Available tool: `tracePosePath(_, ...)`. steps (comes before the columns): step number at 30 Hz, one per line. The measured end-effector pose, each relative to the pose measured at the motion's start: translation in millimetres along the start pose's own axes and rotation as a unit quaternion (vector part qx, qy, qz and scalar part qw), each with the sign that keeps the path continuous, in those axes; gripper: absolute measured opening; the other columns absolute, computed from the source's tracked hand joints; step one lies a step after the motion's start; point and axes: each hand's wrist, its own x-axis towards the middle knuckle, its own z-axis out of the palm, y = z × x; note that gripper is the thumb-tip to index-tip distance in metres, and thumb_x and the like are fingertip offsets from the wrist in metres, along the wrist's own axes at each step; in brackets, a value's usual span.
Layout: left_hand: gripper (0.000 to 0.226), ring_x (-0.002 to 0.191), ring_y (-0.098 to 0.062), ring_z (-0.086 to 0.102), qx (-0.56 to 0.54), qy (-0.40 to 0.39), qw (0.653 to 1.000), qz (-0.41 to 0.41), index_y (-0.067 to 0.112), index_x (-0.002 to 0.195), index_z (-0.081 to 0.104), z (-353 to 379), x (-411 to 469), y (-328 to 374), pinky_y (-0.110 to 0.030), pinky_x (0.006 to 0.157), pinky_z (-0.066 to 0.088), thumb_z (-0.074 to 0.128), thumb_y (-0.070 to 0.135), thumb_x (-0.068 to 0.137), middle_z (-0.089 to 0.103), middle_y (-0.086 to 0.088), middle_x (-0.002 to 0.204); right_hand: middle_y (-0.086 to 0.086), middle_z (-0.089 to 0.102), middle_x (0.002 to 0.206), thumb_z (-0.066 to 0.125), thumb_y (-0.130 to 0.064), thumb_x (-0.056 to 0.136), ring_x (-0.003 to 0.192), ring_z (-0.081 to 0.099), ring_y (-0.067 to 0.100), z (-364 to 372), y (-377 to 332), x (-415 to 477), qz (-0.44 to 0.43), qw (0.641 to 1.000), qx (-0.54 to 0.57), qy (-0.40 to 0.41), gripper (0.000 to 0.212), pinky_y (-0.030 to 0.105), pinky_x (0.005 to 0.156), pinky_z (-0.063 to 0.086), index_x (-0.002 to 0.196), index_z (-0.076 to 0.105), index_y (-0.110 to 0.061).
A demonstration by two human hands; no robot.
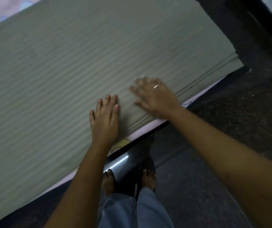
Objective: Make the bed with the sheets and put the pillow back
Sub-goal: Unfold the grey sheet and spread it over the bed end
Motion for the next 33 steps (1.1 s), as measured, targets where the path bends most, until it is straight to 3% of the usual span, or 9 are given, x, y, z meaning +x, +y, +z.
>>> tracePosePath(5, 0.076, 0.147, -0.024, 0.002, 0.177, -0.007, 0.981, 0.078, 0.028, 0.152, 0.01, 40.3, 6.3, 44.8, -0.05, 0.115, 0.002, 0.004, 0.064, 0.085, 0.009, 0.001, 0.16, 0.003, 0.024, 0.156, 0.018, -0.058, 0.092, 0.143, 0.021, 0.028, -22.9, 120.5, -49.6, 0.317, 0.948, -0.025, 0.016, 0.064, 0.05, 0.112, 0.014, 0.149, 0.025, -0.031)
tracePosePath(10, 0.076, 0.147, -0.024, -0.002, 0.173, -0.054, 0.969, 0.171, 0.028, 0.152, 0.004, 63.5, 14.1, 90.7, -0.046, 0.115, -0.002, 0.004, 0.064, 0.085, 0.004, 0.001, 0.16, 0.003, 0.004, 0.16, 0.018, -0.055, 0.098, 0.147, -0.001, 0.029, -54.6, 176.2, -95.8, 0.591, 0.804, 0.07, -0.018, 0.062, 0.057, 0.115, 0.0, 0.151, 0.02, -0.025)
tracePosePath(14, 0.063, 0.144, -0.016, 0.018, 0.03, -0.104, 0.968, 0.228, 0.028, 0.145, 0.034, 65.4, 25.3, 119.8, -0.038, 0.115, 0.011, 0.013, 0.053, 0.092, 0.03, 0.006, 0.153, 0.007, 0.009, 0.16, 0.03, -0.041, 0.101, 0.146, 0.007, 0.028, -60.1, 133.3, -23.5, 0.429, 0.899, 0.015, 0.089, 0.056, 0.049, 0.115, 0.007, 0.15, 0.022, -0.016)
tracePosePath(18, 0.031, 0.091, -0.015, 0.065, -0.23, -0.016, 0.962, 0.147, 0.017, 0.098, 0.07, 43.8, 40.3, 119.9, -0.032, 0.08, 0.049, 0.043, 0.031, 0.093, 0.072, 0.001, 0.097, -0.001, 0.009, 0.16, 0.025, -0.052, 0.099, 0.147, 0.006, 0.023, -42.4, 79.8, 36.4, 0.183, 0.983, -0.024, -0.026, 0.057, 0.047, 0.116, 0.004, 0.151, 0.013, -0.032)
tracePosePath(20, 0.02, 0.08, -0.003, 0.064, -0.252, 0.02, 0.961, 0.113, 0.024, 0.089, 0.067, 33.9, 43.3, 111.3, -0.022, 0.073, 0.049, 0.048, 0.026, 0.094, 0.069, 0.011, 0.084, -0.005, 0.008, 0.16, 0.021, -0.055, 0.098, 0.147, 0.004, 0.022, -36.3, 93.0, 30.3, 0.195, 0.979, -0.026, -0.047, 0.057, 0.049, 0.115, 0.003, 0.151, 0.011, -0.037)
tracePosePath(23, 0.017, 0.079, 0.007, 0.059, -0.234, 0.026, 0.966, 0.105, 0.028, 0.09, 0.064, 22.9, 43.6, 99.4, -0.01, 0.068, 0.043, 0.051, 0.018, 0.097, 0.064, 0.019, 0.083, -0.006, 0.015, 0.158, 0.023, -0.057, 0.096, 0.145, 0.011, 0.028, -35.9, 137.4, 4.7, 0.345, 0.938, -0.028, 0.012, 0.057, 0.052, 0.114, 0.007, 0.149, 0.015, -0.038)
tracePosePath(27, 0.017, 0.063, 0.003, 0.054, -0.229, 0.028, 0.967, 0.106, 0.025, 0.094, 0.065, 20.5, 54.3, 94.5, -0.011, 0.06, 0.039, 0.05, 0.019, 0.097, 0.06, 0.019, 0.074, 0.006, 0.016, 0.158, 0.015, -0.052, 0.095, 0.145, 0.004, 0.033, -66.7, 195.0, -22.6, 0.634, 0.769, 0.066, -0.049, 0.064, 0.059, 0.113, -0.003, 0.149, 0.026, -0.02)
tracePosePath(28, 0.018, 0.063, 0.003, 0.053, -0.233, 0.03, 0.967, 0.103, 0.021, 0.096, 0.067, 21.4, 62.0, 97.0, -0.012, 0.061, 0.039, 0.049, 0.019, 0.097, 0.058, 0.019, 0.072, 0.007, 0.013, 0.159, 0.016, -0.048, 0.097, 0.146, 0.002, 0.032, -73.0, 199.1, -17.3, 0.641, 0.764, 0.048, -0.055, 0.063, 0.058, 0.114, -0.003, 0.149, 0.028, -0.014)
tracePosePath(33, 0.03, 0.111, -0.018, 0.057, -0.212, -0.006, 0.965, 0.153, 0.012, 0.111, 0.065, 22.3, 112.1, 129.9, -0.038, 0.099, 0.044, 0.045, 0.025, 0.093, 0.065, -0.001, 0.114, 0.005, 0.011, 0.159, 0.026, -0.045, 0.1, 0.146, 0.007, 0.028, -73.2, 163.2, 74.1, 0.388, 0.922, 0.013, 0.006, 0.059, 0.053, 0.115, 0.006, 0.151, 0.014, -0.019)
